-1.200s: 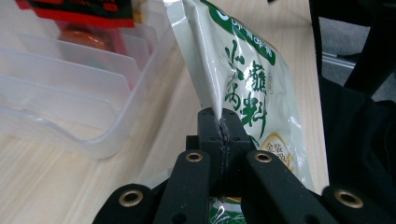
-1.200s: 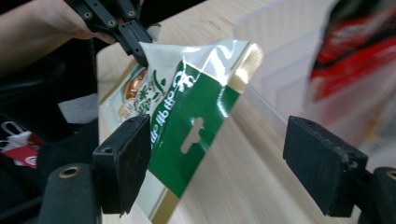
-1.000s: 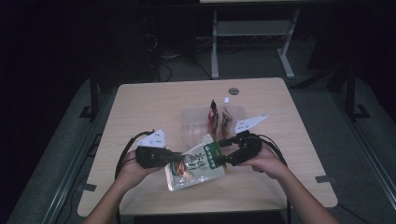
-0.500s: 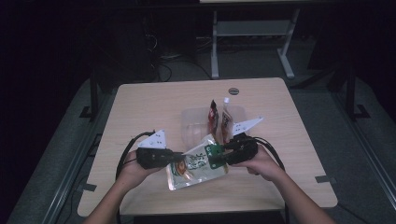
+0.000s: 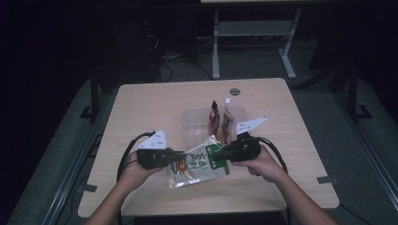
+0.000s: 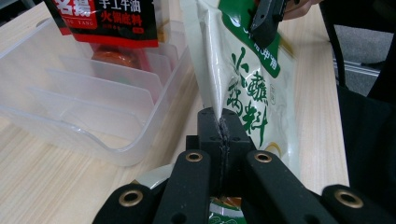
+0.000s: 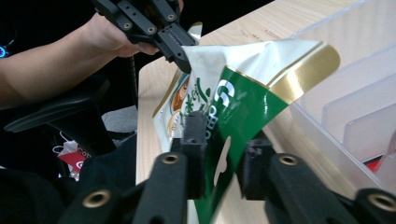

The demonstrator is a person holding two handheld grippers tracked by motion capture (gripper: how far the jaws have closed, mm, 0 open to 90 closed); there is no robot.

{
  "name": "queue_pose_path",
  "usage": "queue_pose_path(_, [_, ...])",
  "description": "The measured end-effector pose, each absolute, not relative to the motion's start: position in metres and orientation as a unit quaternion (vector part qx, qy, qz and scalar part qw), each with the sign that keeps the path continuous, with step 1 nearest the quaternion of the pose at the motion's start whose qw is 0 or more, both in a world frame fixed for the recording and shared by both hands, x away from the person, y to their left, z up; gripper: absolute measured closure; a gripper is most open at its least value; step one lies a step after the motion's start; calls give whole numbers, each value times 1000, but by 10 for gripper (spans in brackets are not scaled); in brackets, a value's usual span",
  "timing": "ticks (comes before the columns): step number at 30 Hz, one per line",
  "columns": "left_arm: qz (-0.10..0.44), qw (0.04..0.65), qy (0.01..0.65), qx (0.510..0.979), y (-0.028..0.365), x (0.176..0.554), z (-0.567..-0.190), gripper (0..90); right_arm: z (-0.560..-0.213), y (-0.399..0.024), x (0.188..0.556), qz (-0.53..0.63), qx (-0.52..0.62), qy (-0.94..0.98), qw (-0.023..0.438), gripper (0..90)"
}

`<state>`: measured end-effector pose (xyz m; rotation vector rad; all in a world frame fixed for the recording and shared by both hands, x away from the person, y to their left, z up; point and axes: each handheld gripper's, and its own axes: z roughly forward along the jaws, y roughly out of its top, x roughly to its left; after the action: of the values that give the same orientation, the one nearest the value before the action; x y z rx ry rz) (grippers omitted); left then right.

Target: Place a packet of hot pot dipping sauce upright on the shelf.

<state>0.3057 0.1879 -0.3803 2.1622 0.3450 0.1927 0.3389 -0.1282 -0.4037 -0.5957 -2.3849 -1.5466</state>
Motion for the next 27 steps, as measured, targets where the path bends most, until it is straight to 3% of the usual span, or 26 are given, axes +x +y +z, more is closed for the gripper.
queue_pose_path(8, [75, 456, 137, 876, 186, 306, -381, 895, -403, -128, 337, -525, -180, -826, 96, 882])
queue_pose_path(16, [66, 459, 137, 875, 187, 307, -384, 883, -402, -130, 337, -532, -167, -824, 104, 900])
queue_pose_path(27, [69, 468, 159, 866, 197, 308, -380, 672, -397, -126, 328, -537, -132, -826, 109, 900])
